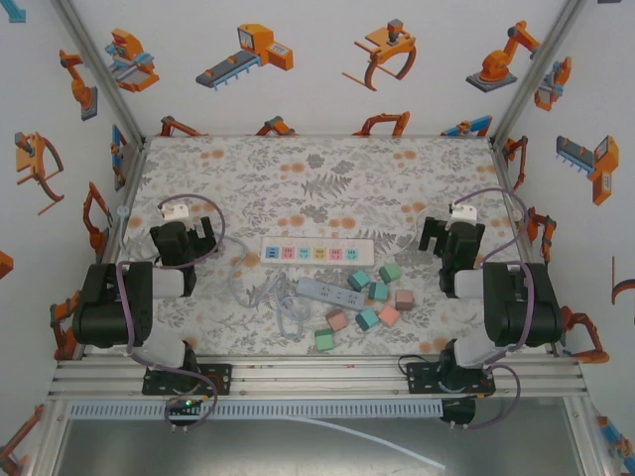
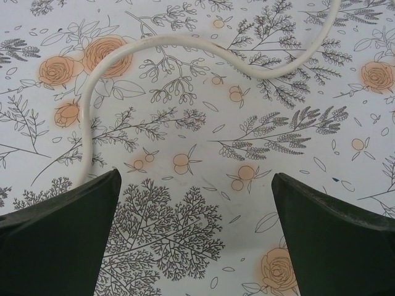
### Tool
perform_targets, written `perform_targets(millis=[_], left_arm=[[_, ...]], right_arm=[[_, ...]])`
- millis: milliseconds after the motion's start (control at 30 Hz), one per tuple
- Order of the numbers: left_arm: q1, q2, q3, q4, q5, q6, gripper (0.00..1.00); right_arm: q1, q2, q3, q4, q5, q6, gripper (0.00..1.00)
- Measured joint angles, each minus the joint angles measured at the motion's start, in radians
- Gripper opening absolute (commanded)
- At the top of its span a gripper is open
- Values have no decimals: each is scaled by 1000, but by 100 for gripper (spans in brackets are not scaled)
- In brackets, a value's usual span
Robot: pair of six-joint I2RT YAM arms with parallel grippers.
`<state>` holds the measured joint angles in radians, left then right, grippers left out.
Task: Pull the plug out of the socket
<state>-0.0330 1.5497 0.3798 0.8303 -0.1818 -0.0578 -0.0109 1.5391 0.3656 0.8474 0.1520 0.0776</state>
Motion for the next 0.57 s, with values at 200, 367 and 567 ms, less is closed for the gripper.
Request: perform_targets(millis=[200, 367, 567], left_arm=[[0, 0, 0, 0, 5, 0, 97], [0, 0, 0, 0, 8, 0, 97], [0, 0, 0, 0, 8, 0, 97]], right_arm=[[0, 0, 0, 0, 0, 0, 99], [0, 0, 0, 0, 0, 0, 99], [0, 0, 0, 0, 0, 0, 99]])
